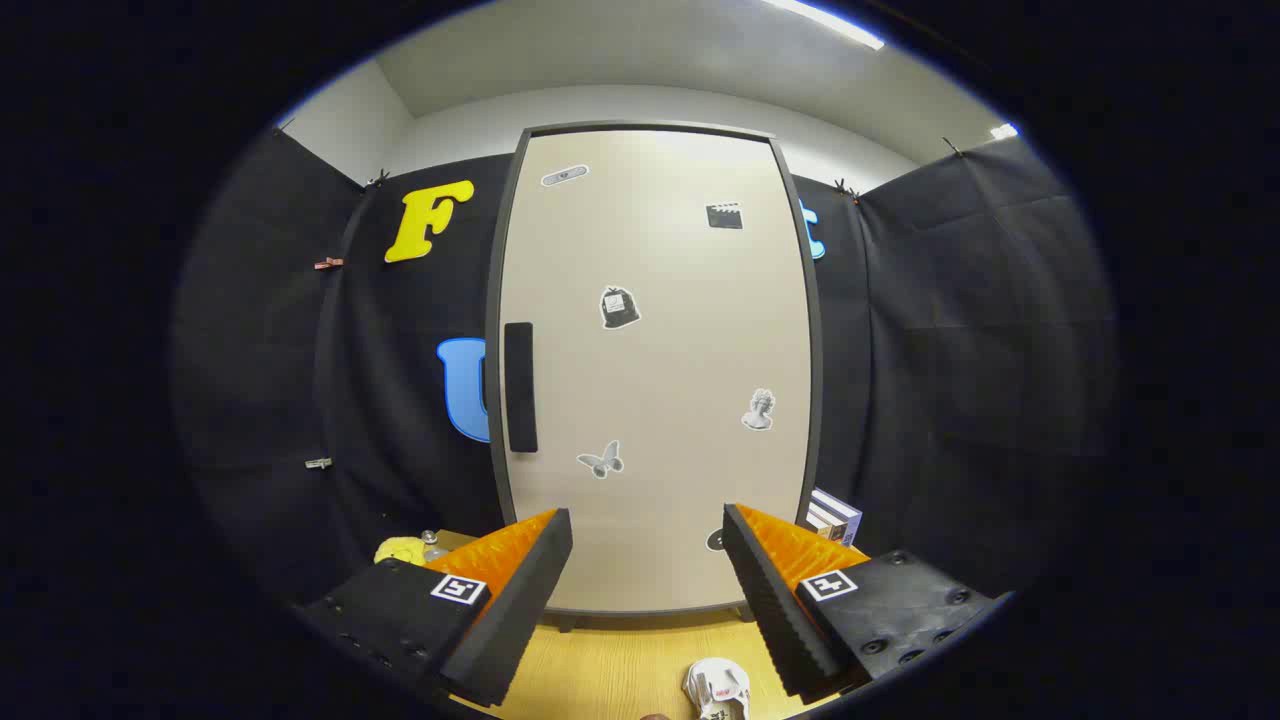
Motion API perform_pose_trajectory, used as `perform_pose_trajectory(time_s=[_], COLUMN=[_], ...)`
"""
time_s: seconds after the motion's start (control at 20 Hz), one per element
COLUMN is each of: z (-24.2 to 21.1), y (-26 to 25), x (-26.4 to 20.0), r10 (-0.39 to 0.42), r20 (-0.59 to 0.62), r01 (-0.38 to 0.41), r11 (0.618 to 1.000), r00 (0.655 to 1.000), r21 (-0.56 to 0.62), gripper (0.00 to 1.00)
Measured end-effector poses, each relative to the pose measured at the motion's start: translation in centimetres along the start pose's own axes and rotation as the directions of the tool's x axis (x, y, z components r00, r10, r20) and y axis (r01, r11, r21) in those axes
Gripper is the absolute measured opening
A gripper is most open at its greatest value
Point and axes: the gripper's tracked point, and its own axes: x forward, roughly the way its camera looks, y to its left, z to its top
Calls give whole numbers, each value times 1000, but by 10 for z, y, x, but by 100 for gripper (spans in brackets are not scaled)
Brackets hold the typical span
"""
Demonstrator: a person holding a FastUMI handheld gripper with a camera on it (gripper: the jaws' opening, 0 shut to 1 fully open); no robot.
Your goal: Open the shoe cabinet door, grab the shoes and put them into the shoe cabinet, then close the shoe cabinet door.
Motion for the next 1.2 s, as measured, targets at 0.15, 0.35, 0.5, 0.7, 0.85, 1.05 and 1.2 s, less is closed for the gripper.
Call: perform_pose_trajectory(time_s=[0.15,0.35,0.5,0.7,0.85,1.05,1.2], z=[-4,-9,-12,-12,-10,-10,-9], y=[6,17,26,29,30,29,28], x=[1,-4,-7,-9,-10,-11,-11], r10=[5,17,32,36,33,25,21], r20=[-13,-18,-29,-32,-27,-30,-33], r01=[-5,-18,-32,-36,-33,-25,-20], r11=[1000,1000,999,999,999,1000,1000], r00=[1000,1000,999,999,999,999,999], r21=[15,-2,0,3,5,13,20], gripper=[98,98,98,98,98,98,98])
